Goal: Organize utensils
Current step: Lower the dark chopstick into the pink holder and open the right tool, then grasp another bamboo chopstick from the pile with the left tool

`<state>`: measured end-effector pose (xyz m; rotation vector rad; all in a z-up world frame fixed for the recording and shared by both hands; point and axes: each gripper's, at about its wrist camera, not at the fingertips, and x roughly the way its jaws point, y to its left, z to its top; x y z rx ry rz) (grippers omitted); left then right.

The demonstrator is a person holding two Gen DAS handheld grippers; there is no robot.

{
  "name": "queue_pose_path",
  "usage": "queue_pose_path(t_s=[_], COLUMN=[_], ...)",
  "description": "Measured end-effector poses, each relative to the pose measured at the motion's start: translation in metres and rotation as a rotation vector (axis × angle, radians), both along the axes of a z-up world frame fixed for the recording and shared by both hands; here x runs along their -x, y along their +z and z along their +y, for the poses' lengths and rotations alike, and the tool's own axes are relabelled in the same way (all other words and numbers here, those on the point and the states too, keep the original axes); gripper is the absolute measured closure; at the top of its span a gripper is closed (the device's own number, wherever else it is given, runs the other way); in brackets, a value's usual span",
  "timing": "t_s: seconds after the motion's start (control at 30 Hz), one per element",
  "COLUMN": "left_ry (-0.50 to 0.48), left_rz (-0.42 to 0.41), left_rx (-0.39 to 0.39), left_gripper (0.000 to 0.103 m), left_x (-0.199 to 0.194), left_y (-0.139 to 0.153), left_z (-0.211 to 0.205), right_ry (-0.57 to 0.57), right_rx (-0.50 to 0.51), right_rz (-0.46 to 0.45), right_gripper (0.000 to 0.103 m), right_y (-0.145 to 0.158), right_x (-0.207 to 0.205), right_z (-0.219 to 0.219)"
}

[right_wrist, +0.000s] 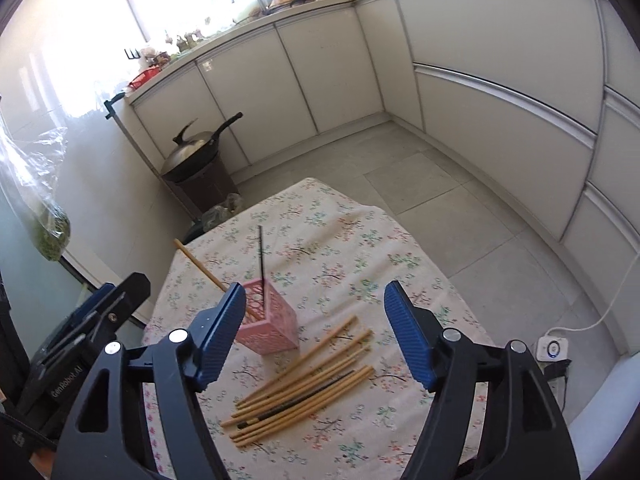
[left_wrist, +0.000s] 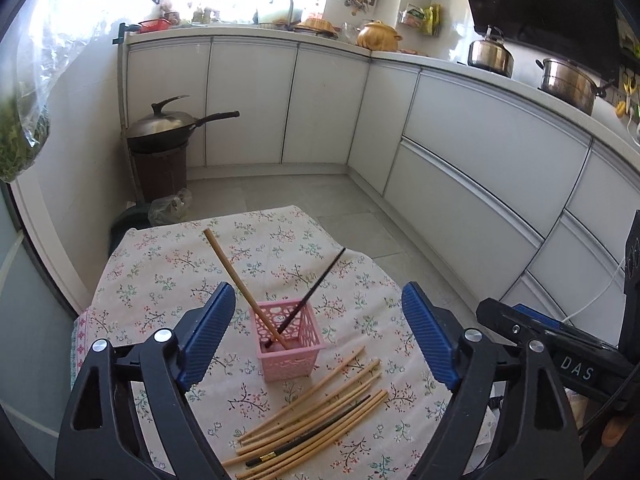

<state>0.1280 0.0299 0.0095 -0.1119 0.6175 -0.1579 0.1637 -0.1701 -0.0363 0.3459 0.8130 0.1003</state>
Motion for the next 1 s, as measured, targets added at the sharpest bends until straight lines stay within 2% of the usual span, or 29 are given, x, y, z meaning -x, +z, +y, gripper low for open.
queue_pose_path(t_s=[0.17, 0.27, 0.33, 0.43, 0.53, 0.67, 0.83, 0.9, 1.0], left_ry=[-0.028, -0.045, -0.070, -0.116, -0.188, -0.320, -0.420, -0.436, -0.445], left_rz=[0.008, 0.021, 0.052, 0.118, 0.203, 0.336, 0.546, 0.611, 0.685], left_rx=[-0.016, -0.039, -0.069, -0.119, -0.176, -0.222, -0.189, -0.163, -0.129], left_gripper=[0.010, 0.007, 0.007, 0.007, 0.007, 0.007, 0.008, 0.011, 0.028], left_x=[0.003, 0.004, 0.002, -0.003, -0.010, -0.019, -0.040, -0.051, -0.067], left_y=[-0.008, -0.014, -0.022, -0.041, -0.064, -0.101, -0.153, -0.170, -0.188], left_z=[-0.012, -0.022, -0.028, -0.037, -0.051, -0.078, -0.107, -0.113, -0.117], right_ry=[-0.056, -0.095, -0.136, -0.204, -0.235, -0.238, -0.263, -0.280, -0.282], right_rx=[0.041, 0.078, 0.124, 0.239, 0.300, 0.217, 0.074, 0.057, 0.018], right_rz=[0.001, -0.008, -0.028, -0.048, -0.011, 0.108, 0.237, 0.256, 0.293], right_gripper=[0.022, 0.015, 0.009, 0.007, 0.007, 0.007, 0.007, 0.007, 0.007], right_y=[-0.011, -0.015, -0.017, -0.026, -0.041, -0.063, -0.087, -0.093, -0.100], right_x=[0.010, 0.017, 0.026, 0.046, 0.062, 0.072, 0.076, 0.078, 0.078], right_z=[-0.018, -0.029, -0.038, -0.054, -0.071, -0.091, -0.113, -0.118, -0.125])
